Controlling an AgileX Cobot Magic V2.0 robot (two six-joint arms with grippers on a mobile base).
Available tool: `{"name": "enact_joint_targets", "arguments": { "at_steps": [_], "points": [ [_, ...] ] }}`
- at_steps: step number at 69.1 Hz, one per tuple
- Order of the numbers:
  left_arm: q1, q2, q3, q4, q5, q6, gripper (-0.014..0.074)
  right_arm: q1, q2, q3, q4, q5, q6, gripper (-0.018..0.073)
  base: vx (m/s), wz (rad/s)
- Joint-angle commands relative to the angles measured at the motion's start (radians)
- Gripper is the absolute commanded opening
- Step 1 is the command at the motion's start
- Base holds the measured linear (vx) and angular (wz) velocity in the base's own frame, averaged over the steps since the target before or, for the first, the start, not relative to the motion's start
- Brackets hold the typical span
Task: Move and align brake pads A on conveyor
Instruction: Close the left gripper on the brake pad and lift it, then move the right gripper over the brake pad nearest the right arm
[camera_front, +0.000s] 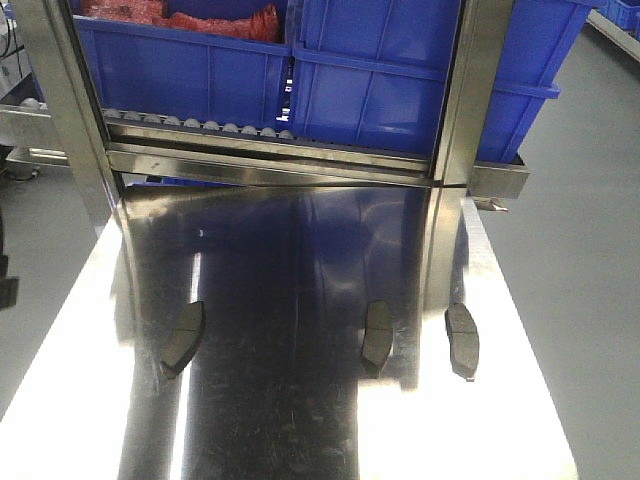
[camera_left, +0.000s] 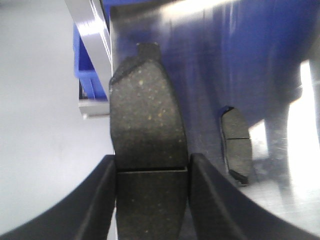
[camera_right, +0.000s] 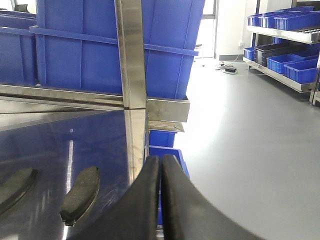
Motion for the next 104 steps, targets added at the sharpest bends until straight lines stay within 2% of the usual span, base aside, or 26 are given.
{"name": "enact_joint_targets", "arguments": {
  "at_steps": [1, 12, 30, 104],
  "points": [
    [-0.005, -0.113, 0.056, -0.036, -0.145, -0.002, -0.0006, -0.006, -0.013, 0.012, -0.008, -0.075, -0.001, -0.0012, 0.0, 0.0],
    [-0.005, -0.265, 0.224, -0.086, -0.246, -0.002, -0.0006, -0.003, -0.013, 0.012, -0.008, -0.075, -0.001, -0.0012, 0.0, 0.0],
    [-0.005, -0.445, 0.399, -0.085, -0.341, -0.002, -0.0006, -0.003, -0.013, 0.012, -0.008, -0.075, -0.001, -0.0012, 0.0, 0.0],
    [-0.005, -0.468, 0.411, -0.084, -0.333, -0.002, -0.0006, -0.003, -0.012, 0.012, -0.008, -0.078, -0.001, -0.0012, 0.0, 0.0]
  ]
}}
